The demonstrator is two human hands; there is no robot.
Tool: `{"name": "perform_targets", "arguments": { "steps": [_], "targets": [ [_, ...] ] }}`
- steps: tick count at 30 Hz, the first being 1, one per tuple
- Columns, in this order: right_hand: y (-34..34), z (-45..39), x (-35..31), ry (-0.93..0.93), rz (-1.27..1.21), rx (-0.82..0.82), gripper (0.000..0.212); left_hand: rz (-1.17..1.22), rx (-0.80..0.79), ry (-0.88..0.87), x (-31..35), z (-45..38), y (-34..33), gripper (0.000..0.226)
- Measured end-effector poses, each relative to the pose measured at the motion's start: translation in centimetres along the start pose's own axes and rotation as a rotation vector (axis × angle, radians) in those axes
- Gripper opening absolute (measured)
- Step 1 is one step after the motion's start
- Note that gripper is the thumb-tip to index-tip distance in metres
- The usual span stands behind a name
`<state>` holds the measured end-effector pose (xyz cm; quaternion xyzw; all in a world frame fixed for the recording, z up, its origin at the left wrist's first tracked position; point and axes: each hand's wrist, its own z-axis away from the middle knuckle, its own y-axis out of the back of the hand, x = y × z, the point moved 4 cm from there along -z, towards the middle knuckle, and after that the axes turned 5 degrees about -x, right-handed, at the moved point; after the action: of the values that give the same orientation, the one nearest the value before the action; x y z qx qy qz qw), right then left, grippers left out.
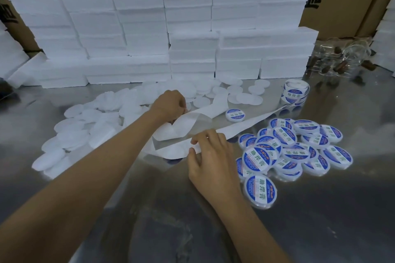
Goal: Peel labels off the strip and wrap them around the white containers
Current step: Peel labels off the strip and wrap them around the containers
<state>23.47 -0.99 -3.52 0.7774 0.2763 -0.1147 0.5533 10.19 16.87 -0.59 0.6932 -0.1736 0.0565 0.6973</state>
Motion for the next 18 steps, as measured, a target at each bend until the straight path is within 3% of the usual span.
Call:
{"name": "perform_targets", "arguments": {
  "steps": [3, 8, 10, 14, 18],
  "targets": [
    [-0.3, 0.2, -0.1, 0.047, -0.028, -0.063, 0.035, -0.025, 0.034, -0.061, 0.2, 0.6, 0.2, 0.012],
    [-1.5, 0.2, -0.6, 0.162, -0.021, -0.221, 0.058, 0.133, 0.23, -0.142, 0.8, 2.6, 3.0, 0.018],
    [-1.8, -0.3, -0.7, 0.174, -0.047, -0.242, 0.053, 0.226, 0.324, -0.163, 1.4, 4.1, 4.6, 0.015],
    [-1.5, -1.1, -1.2, 0.203, -0.068, -0.112, 0.015, 0.454, 0.409, -0.229, 2.3, 8.0, 6.8, 0.012],
    [-1.0, -1.4, -0.2, 0.038, -0.308, -0.088, 0.017, 0.593, 0.461, -0.287, 1.8, 11.8, 7.6, 0.03]
  ]
}}
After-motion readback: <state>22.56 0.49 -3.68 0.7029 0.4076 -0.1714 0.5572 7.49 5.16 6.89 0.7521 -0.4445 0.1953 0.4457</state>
